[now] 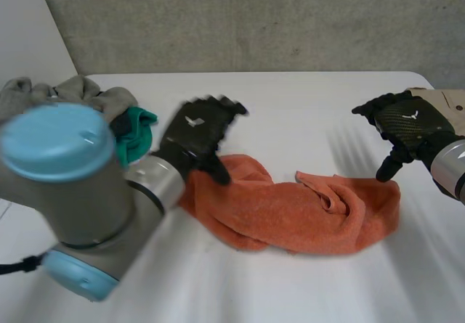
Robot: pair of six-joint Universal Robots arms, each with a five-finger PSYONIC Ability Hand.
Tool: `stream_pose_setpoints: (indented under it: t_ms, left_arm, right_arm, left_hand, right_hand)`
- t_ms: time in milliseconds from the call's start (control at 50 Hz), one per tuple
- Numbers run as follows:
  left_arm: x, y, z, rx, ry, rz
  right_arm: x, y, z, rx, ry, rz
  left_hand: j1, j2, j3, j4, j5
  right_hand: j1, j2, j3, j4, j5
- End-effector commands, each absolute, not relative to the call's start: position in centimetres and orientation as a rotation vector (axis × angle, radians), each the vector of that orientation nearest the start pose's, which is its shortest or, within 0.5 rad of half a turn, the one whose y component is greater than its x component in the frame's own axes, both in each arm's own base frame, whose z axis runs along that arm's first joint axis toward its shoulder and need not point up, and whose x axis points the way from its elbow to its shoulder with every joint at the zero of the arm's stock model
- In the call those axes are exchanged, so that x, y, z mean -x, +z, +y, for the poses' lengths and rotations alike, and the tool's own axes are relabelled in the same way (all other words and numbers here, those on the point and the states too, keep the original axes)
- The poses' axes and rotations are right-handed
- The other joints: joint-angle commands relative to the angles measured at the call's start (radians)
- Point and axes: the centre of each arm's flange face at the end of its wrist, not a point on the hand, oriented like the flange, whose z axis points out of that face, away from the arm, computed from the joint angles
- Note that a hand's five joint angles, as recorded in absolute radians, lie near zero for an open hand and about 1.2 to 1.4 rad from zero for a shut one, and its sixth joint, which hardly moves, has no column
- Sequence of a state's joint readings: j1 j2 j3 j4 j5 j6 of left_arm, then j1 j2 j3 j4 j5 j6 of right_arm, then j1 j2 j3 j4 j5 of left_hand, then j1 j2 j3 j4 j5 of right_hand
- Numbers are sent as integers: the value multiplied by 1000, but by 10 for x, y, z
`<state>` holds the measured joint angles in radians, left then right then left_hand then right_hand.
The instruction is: Fold the laundry.
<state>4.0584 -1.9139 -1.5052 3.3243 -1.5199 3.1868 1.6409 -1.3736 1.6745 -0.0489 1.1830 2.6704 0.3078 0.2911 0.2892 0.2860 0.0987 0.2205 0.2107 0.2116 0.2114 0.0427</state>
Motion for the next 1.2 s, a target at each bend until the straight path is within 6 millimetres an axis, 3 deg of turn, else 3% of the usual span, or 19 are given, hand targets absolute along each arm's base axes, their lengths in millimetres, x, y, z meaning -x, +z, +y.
stream_pose_setpoints:
  t_ms: [20, 160, 260, 340, 480, 540, 580, 620, 680, 700, 740, 780, 800, 940, 1020, 1040, 1100, 1140, 1200]
  left_arm:
    - [287, 240, -248, -766, -2328, 2476]
    - [263, 228, -277, -786, -2255, 2460]
    - [261, 199, -292, -920, -2155, 2483]
    - [260, 181, -305, -1026, -2095, 2456]
    - [272, 149, -325, -1157, -2007, 2413]
    - [277, 140, -329, -1179, -1995, 2413]
    - [280, 136, -328, -1195, -1990, 2419]
    - [288, 135, -323, -1229, -1993, 2418]
    - [298, 135, -316, -1273, -2007, 2405]
    - [299, 135, -316, -1279, -2009, 2401]
    - [301, 135, -316, -1277, -2012, 2396]
    - [301, 129, -318, -1277, -1996, 2411]
    - [302, 127, -319, -1279, -1994, 2413]
    - [310, 125, -316, -1308, -1994, 2413]
    - [312, 123, -314, -1317, -1987, 2420]
    - [313, 121, -314, -1318, -1982, 2422]
    - [314, 115, -315, -1315, -1962, 2431]
    - [314, 118, -321, -1258, -1972, 2402]
    - [311, 127, -331, -1156, -1990, 2350]
  right_arm:
    - [-191, 247, -281, 1067, -1897, 2181]
    - [-197, 244, -276, 1300, -1824, 2192]
    - [-231, 207, -267, 1655, -1593, 2132]
    - [-240, 186, -263, 1738, -1441, 2129]
    - [-248, 159, -275, 1765, -1448, 2103]
    - [-249, 151, -279, 1768, -1463, 2097]
    - [-249, 146, -280, 1771, -1471, 2100]
    - [-249, 148, -281, 1769, -1477, 2096]
    - [-250, 149, -282, 1753, -1510, 2087]
    - [-251, 151, -282, 1750, -1533, 2077]
    - [-252, 176, -280, 1746, -1669, 2018]
    - [-253, 203, -273, 1729, -1775, 1961]
    - [-254, 227, -265, 1698, -1863, 1911]
    - [-251, 284, -245, 1564, -2052, 1800]
    - [-245, 324, -223, 1485, -2154, 1677]
    - [-245, 327, -220, 1479, -2158, 1659]
    - [-246, 332, -212, 1473, -2135, 1618]
    - [-246, 332, -212, 1469, -2131, 1609]
    - [-242, 329, -219, 1455, -2125, 1647]
  left_hand:
    - [-39, -22, -20, -17, -4]
    - [-39, -22, -20, -17, -4]
    - [-39, -22, -20, -17, -4]
    - [-39, -22, -20, -17, -4]
    - [-15, 2, 4, 7, 20]
    - [2, 19, 21, 24, 37]
    - [8, 25, 27, 30, 43]
    - [11, 28, 30, 33, 46]
    - [8, 25, 27, 30, 43]
    - [6, 22, 24, 27, 40]
    - [-6, 10, 12, 16, 28]
    - [-12, 5, 6, 10, 23]
    - [-15, 2, 4, 7, 20]
    - [11, 28, 30, 33, 46]
    - [167, 183, 185, 189, 201]
    - [202, 219, 220, 224, 236]
    - [618, 634, 636, 640, 652]
    - [1022, 1038, 1040, 1043, 1056]
    - [1088, 1105, 1107, 1110, 1123]
  right_hand:
    - [-46, -36, -37, -37, -43]
    - [-46, -36, -37, -37, -43]
    - [-46, -36, -37, -37, -43]
    - [-46, -36, -37, -37, -43]
    - [-25, -15, -16, -15, -21]
    - [113, 123, 122, 123, 117]
    - [535, 545, 544, 544, 538]
    - [1172, 1182, 1181, 1181, 1176]
    - [1176, 1186, 1185, 1185, 1179]
    - [1176, 1186, 1185, 1185, 1179]
    - [1176, 1186, 1185, 1185, 1179]
    - [1176, 1186, 1185, 1185, 1179]
    - [1176, 1186, 1185, 1185, 1179]
    - [1176, 1186, 1185, 1185, 1179]
    - [1176, 1186, 1185, 1185, 1179]
    - [1176, 1186, 1185, 1185, 1179]
    - [1176, 1186, 1185, 1185, 1179]
    - [1176, 1186, 1185, 1185, 1179]
    - [1176, 1186, 1185, 1185, 1179]
